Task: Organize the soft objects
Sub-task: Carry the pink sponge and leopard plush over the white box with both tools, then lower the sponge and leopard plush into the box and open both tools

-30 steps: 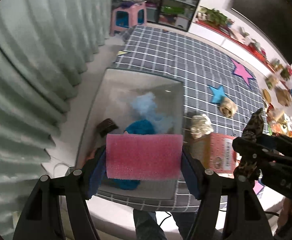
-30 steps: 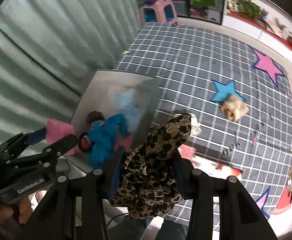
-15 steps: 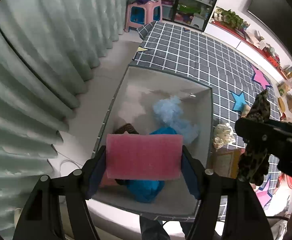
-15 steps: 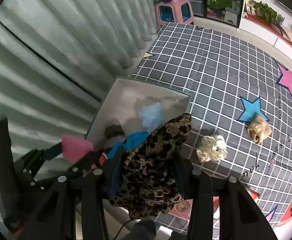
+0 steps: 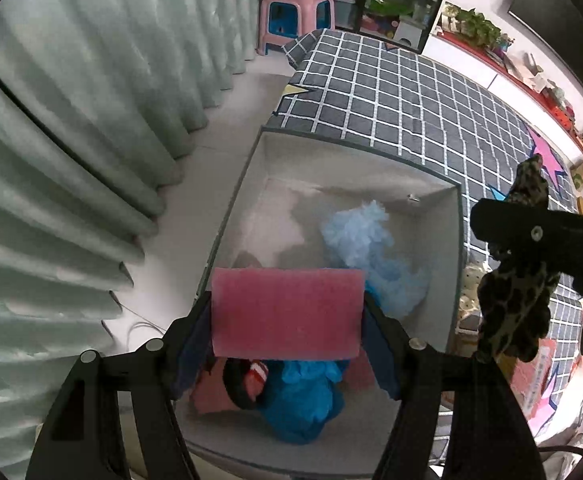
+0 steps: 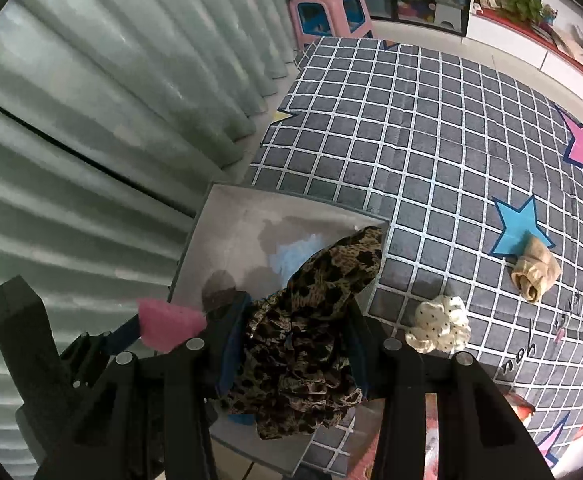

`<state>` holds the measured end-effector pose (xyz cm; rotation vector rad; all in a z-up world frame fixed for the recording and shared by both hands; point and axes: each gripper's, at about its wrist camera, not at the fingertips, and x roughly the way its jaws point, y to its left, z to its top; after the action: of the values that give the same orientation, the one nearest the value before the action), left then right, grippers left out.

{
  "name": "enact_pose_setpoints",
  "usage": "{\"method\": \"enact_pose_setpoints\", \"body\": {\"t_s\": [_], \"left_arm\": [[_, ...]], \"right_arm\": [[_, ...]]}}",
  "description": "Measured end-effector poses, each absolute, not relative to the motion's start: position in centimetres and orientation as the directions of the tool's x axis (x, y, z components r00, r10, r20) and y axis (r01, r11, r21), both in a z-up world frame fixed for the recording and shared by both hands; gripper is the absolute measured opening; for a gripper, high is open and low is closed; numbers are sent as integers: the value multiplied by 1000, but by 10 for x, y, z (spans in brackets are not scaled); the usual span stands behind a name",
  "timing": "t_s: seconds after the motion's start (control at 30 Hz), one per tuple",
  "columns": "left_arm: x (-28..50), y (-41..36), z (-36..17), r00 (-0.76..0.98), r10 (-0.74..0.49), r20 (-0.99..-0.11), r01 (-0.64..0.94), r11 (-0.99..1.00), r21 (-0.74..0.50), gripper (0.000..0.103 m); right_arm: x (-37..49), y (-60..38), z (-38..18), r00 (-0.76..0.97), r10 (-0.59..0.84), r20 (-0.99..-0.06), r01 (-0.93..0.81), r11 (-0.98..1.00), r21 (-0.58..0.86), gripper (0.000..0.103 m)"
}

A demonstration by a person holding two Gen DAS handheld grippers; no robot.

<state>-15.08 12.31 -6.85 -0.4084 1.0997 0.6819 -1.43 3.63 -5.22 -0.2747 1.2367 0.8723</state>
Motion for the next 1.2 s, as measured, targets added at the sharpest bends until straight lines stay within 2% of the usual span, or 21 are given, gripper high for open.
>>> {"method": "enact_pose_setpoints", "body": {"t_s": [0.6,1.2], "left_arm": [[-141,140,-91,250,260,-933,-691,722,16,73],[-131,147,-103,229,235,-945,-685,728,14,74]], "right_arm": [[0,61,-82,-11,401,-916,-681,668,300,47],[5,74,-91,-6,357,-934,-713,653,254,47]]}}
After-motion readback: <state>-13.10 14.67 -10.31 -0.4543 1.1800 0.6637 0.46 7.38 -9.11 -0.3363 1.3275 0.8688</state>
